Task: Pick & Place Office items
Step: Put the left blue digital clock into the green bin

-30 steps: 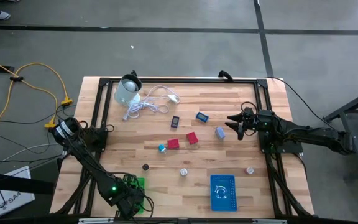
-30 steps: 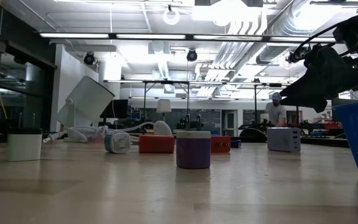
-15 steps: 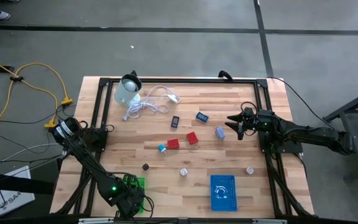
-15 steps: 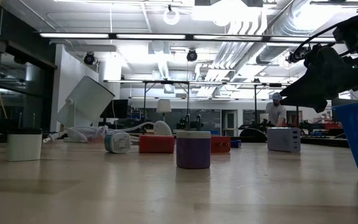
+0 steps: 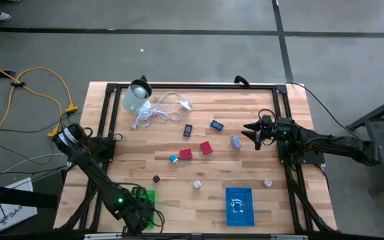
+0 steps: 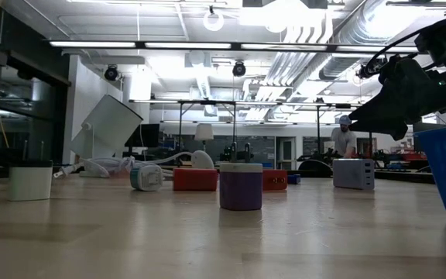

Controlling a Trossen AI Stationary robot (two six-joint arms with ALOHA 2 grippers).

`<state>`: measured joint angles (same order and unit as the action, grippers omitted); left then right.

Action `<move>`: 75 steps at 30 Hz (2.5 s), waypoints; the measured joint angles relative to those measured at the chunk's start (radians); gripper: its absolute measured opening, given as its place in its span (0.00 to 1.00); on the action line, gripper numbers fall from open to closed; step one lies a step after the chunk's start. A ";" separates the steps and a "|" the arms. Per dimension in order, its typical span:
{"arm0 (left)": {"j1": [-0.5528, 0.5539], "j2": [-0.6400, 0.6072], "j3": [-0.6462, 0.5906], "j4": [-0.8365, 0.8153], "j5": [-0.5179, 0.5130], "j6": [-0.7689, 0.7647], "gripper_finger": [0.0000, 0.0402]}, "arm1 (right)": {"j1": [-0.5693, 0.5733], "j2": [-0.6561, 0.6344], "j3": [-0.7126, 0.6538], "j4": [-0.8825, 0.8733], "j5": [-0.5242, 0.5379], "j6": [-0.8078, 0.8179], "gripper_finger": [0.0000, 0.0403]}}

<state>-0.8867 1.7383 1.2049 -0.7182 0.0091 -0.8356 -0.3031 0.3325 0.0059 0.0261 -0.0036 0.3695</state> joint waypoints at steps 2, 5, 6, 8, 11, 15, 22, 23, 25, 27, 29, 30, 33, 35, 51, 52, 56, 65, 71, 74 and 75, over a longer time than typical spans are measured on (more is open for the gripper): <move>0.001 -0.017 0.000 -0.013 0.000 0.000 0.45 | 0.000 0.000 0.000 0.000 0.000 0.000 0.46; 0.003 -0.043 0.000 -0.028 0.000 0.000 0.45 | 0.000 0.000 0.000 0.000 0.000 0.000 0.46; 0.006 -0.051 0.000 -0.033 0.000 0.000 0.45 | 0.000 0.000 0.000 0.000 0.000 0.000 0.46; 0.010 -0.071 0.000 -0.046 -0.001 0.012 0.45 | 0.000 0.000 0.000 0.000 0.000 0.000 0.46; 0.021 -0.103 0.000 -0.062 -0.001 0.024 0.45 | 0.000 0.000 0.000 0.000 0.000 0.000 0.46; 0.033 -0.127 0.000 -0.073 -0.004 0.032 0.45 | 0.000 0.000 0.000 0.000 0.000 0.000 0.46; 0.041 -0.127 0.000 -0.076 -0.004 0.053 0.45 | 0.000 0.000 0.000 0.000 0.000 0.000 0.46; 0.041 -0.127 0.000 -0.076 -0.004 0.053 0.45 | 0.000 0.000 0.000 0.000 0.000 0.000 0.46; 0.041 -0.127 0.000 -0.076 -0.004 0.053 0.45 | 0.000 0.000 0.000 0.000 0.000 0.000 0.46; 0.041 -0.127 0.000 -0.076 -0.004 0.053 0.45 | 0.000 0.000 0.000 0.000 0.000 0.000 0.46; 0.043 -0.127 0.000 -0.076 -0.004 0.053 0.45 | 0.000 0.000 0.000 0.000 0.000 0.000 0.46; 0.047 -0.127 0.000 -0.076 -0.003 0.053 0.45 | 0.000 0.000 0.000 0.000 0.000 0.000 0.46; 0.063 -0.127 0.000 -0.076 0.000 0.054 0.45 | 0.000 0.000 0.000 0.000 0.000 0.000 0.46; 0.079 -0.127 0.000 -0.076 0.006 0.076 0.45 | 0.000 0.000 0.000 0.000 0.000 0.000 0.46; 0.341 -0.188 0.000 -0.088 0.091 0.335 0.45 | 0.000 0.000 0.000 0.000 0.000 0.000 0.46; 0.362 -0.196 0.000 -0.092 0.091 0.354 0.45 | 0.000 0.000 0.000 0.000 0.000 0.000 0.46; 0.450 -0.217 0.000 -0.115 0.093 0.434 0.45 | 0.000 0.000 0.000 0.000 0.000 0.000 0.46; 0.659 -0.218 0.000 -0.137 0.094 0.599 0.45 | 0.000 0.000 0.000 0.000 0.000 0.000 0.46; 0.777 -0.218 0.000 -0.141 0.095 0.653 0.45 | 0.000 0.000 0.000 0.000 0.000 0.000 0.46; 0.824 -0.218 0.000 -0.144 0.095 0.653 0.45 | 0.000 0.000 0.000 0.000 0.000 0.000 0.46; 0.838 -0.218 0.000 -0.144 0.095 0.653 0.45 | 0.000 0.000 0.000 0.000 0.000 0.000 0.46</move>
<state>-0.0487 1.5200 1.2049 -0.8619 0.1040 -0.1822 -0.3033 0.3325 0.0059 0.0261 -0.0032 0.3695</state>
